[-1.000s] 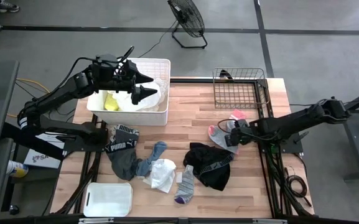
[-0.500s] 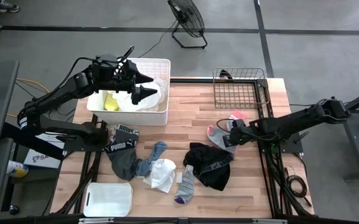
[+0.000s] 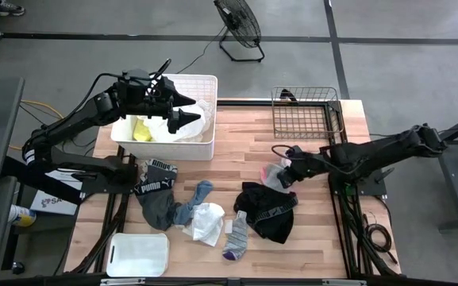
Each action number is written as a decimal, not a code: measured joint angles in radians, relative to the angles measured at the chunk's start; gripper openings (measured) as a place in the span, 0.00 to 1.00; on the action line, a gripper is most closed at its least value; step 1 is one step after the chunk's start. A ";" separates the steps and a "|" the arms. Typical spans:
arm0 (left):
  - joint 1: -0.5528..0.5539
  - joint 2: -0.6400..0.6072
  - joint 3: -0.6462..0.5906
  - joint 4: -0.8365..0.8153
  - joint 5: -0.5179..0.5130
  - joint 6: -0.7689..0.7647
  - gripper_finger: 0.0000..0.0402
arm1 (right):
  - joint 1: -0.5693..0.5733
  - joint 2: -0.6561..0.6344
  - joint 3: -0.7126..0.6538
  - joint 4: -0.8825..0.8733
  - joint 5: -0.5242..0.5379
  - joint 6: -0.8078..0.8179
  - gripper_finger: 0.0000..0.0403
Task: Pick & Place Cloths
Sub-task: Put the gray sock into the bottom white bin
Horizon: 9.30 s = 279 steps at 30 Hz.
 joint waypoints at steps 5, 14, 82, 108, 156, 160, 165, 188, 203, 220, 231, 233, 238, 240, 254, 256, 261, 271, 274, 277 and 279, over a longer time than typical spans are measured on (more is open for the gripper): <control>0.000 0.016 0.000 0.001 -0.002 -0.001 0.87 | -0.001 0.000 0.107 0.000 0.004 -0.122 0.01; -0.021 0.049 0.000 0.023 0.070 -0.028 0.87 | -0.034 0.000 0.249 0.070 0.004 -0.257 0.01; -0.347 0.146 0.000 0.344 -0.075 0.292 0.87 | -0.127 0.469 0.786 0.614 -0.100 -0.577 0.01; -0.347 0.146 0.000 0.326 -0.175 0.290 0.02 | -0.132 0.469 0.786 0.582 -0.101 -0.585 0.01; -0.540 -0.102 0.000 -0.518 0.169 -0.249 0.01 | -0.121 0.287 0.785 0.180 -0.100 -0.714 0.71; -0.665 -0.100 0.000 -0.560 0.101 -0.369 0.01 | -0.121 0.287 0.785 0.168 -0.100 -0.715 0.71; -0.831 -0.100 0.000 -0.599 0.021 -0.549 0.01 | -0.140 0.284 0.785 0.146 -0.100 -0.716 0.71; -1.368 0.200 0.000 -0.487 -0.267 -1.182 0.01 | -0.266 0.209 0.785 0.134 -0.104 -0.834 0.71; -1.442 0.405 0.000 -0.524 -0.172 -1.329 0.01 | -0.278 0.209 0.785 0.131 -0.111 -0.899 0.71; -1.440 0.496 0.000 -0.528 -0.212 -1.324 0.01 | -0.278 0.210 0.785 0.097 -0.112 -0.898 0.71; -1.440 0.523 0.000 -0.577 -0.141 -1.320 0.01 | -0.277 0.210 0.785 0.096 -0.112 -0.895 0.71; -1.440 0.523 0.000 -0.578 -0.102 -1.286 0.01 | -0.277 0.210 0.785 0.095 -0.112 -0.895 0.71; -1.440 0.547 -0.001 -0.601 -0.076 -1.215 0.01 | -0.277 0.210 0.785 0.089 -0.112 -0.895 0.71; -1.440 0.557 -0.001 -0.617 -0.076 -1.195 0.01 | -0.277 0.210 0.785 0.088 -0.112 -0.895 0.71; -1.440 0.668 -0.001 -0.571 -0.050 -1.101 0.01 | -0.277 0.210 0.785 0.088 -0.112 -0.891 0.71; -1.440 0.683 -0.001 -0.568 -0.051 -1.099 0.01 | -0.277 0.210 0.785 0.088 -0.112 -0.891 0.71; -1.440 0.712 0.001 -0.510 -0.054 -1.090 0.01 | -0.277 0.210 0.785 0.088 -0.112 -0.890 0.71; -1.440 0.730 0.000 -0.505 -0.045 -1.089 0.09 | -0.277 0.210 0.785 0.088 -0.133 -0.887 0.71; -1.443 0.730 0.000 -0.511 -0.039 -1.086 0.18 | -0.277 0.210 0.785 0.088 -0.133 -0.887 0.71; -1.447 0.730 0.000 -0.524 -0.029 -1.091 0.28 | -0.277 0.210 0.785 0.088 -0.132 -0.887 0.71; -1.447 0.725 0.000 -0.524 -0.029 -1.091 0.33 | -0.277 0.210 0.785 0.088 -0.132 -0.888 0.71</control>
